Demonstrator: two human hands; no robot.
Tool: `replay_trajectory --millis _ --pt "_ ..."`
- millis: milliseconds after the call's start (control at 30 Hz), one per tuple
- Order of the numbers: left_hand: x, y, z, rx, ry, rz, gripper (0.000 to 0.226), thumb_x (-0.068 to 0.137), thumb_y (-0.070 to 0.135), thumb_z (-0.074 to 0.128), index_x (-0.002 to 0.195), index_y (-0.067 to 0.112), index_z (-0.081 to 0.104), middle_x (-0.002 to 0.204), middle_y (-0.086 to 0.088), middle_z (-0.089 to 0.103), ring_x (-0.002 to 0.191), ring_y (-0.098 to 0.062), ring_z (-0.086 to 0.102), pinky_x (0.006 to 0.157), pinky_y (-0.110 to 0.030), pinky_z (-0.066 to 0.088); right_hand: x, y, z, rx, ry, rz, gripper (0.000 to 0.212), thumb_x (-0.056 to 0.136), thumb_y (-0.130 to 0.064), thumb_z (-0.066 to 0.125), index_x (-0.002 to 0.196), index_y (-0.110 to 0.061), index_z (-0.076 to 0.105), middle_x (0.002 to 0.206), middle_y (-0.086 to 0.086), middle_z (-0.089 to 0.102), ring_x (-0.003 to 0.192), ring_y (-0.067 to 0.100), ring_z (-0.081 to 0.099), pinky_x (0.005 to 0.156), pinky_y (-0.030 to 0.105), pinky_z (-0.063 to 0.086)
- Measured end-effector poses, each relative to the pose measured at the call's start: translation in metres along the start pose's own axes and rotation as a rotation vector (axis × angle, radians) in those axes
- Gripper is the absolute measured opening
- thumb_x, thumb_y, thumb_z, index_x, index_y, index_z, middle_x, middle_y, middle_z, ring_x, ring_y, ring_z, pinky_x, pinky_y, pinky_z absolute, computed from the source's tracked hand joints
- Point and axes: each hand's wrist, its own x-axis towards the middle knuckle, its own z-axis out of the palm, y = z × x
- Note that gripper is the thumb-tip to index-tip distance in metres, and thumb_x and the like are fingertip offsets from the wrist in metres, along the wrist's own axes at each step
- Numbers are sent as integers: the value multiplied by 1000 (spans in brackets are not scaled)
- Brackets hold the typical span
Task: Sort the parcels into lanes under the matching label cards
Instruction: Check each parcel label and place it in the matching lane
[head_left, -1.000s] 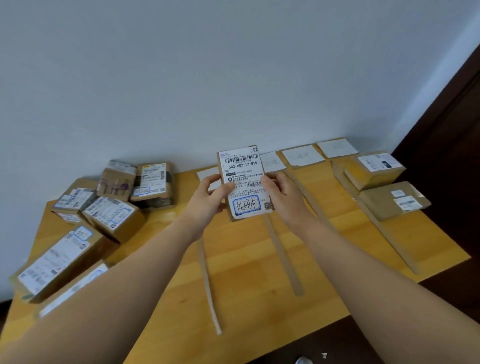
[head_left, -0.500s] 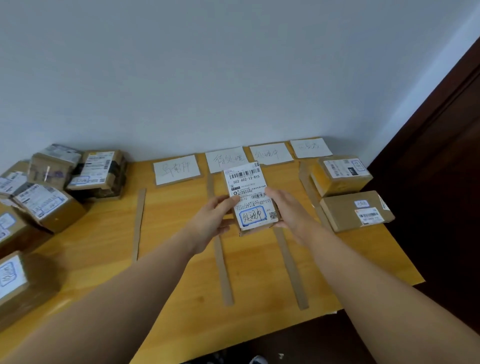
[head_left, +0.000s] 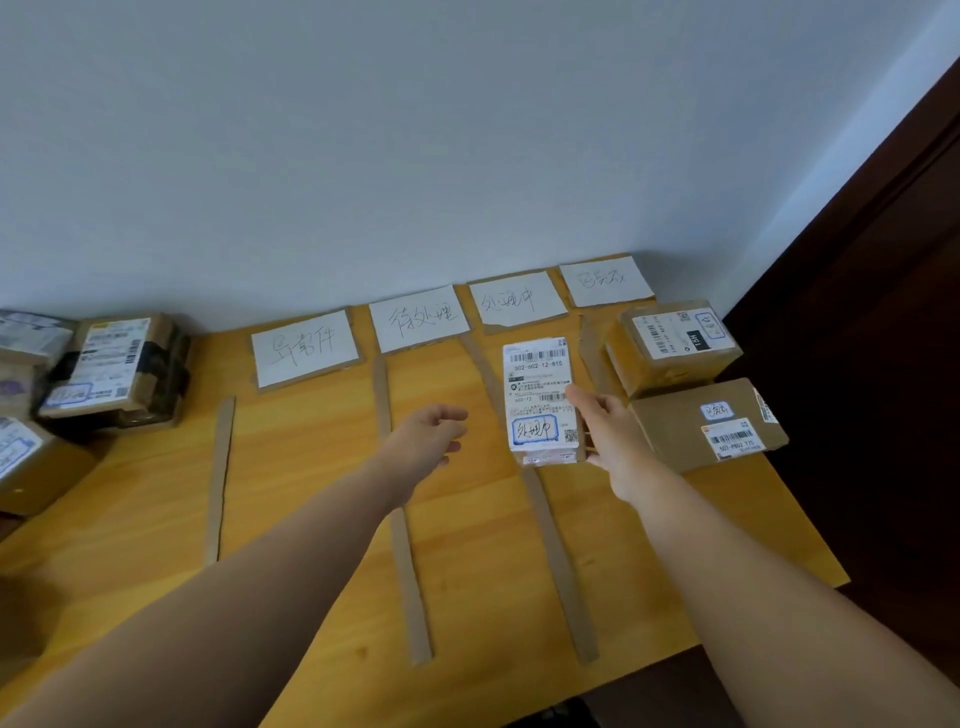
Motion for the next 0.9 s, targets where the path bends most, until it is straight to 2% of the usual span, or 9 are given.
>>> replay_trajectory --millis 67,167,233,333,467,567,667,767,900 --pt "9 5 12 35 1 -22 28 99 20 46 125 20 56 122 -2 59 109 -21 58 91 -34 48 12 0 -7 -15 16 17 45 89 -44 61 121 -14 52 96 2 72 91 18 68 90 42 54" --pt "26 20 35 17 -62 -52 41 98 8 39 136 21 50 130 -1 55 112 -21 55 93 -34 47 30 -2 -18 -44 -5 34 44 90 -43 60 123 -15 52 97 2 71 91 18 68 90 41 54" --pt "37 32 51 -4 -111 -69 52 93 -3 37 137 22 49 132 1 56 113 -19 54 93 -34 46 41 -4 -25 -63 -35 42 43 91 -44 58 125 -17 52 98 0 71 91 16 67 85 39 55" --pt "52 47 72 -54 -154 -88 60 89 -11 35 138 22 47 125 4 61 106 -19 59 89 -34 43 59 -10 -34 -89 -112 52 30 97 -40 49 123 -25 52 97 -6 68 85 8 64 64 26 48" --pt "73 55 95 -85 -117 -142 65 89 -12 34 143 23 42 136 2 55 99 -19 62 70 -26 46 88 -13 -40 -235 -152 17 33 104 -20 36 132 -22 53 118 3 67 91 12 65 66 23 51" --pt "85 54 105 -86 -59 -173 59 92 -8 35 143 20 41 133 3 55 102 -20 60 73 -27 46 105 -14 -37 -307 -173 -27 38 104 -17 31 137 -19 48 126 5 64 101 18 64 68 22 53" --pt "92 50 106 -132 39 -194 47 96 0 37 139 17 45 127 -2 57 101 -20 59 82 -31 47 115 -18 -31 -329 -139 -60 37 105 -17 30 138 -16 46 127 7 62 100 18 62 67 23 54" --pt "95 46 100 -134 141 -201 36 98 7 38 132 15 50 121 -5 57 96 -19 57 84 -33 49 121 -21 -28 -365 -157 -75 36 105 -19 29 137 -15 46 128 6 61 99 15 60 62 18 51" --pt "94 44 91 -148 191 -212 30 98 9 41 125 13 54 119 -9 60 98 -23 58 84 -35 50 126 -24 -31 -397 -184 -70 35 105 -20 30 135 -14 47 128 7 61 103 18 60 61 19 48"
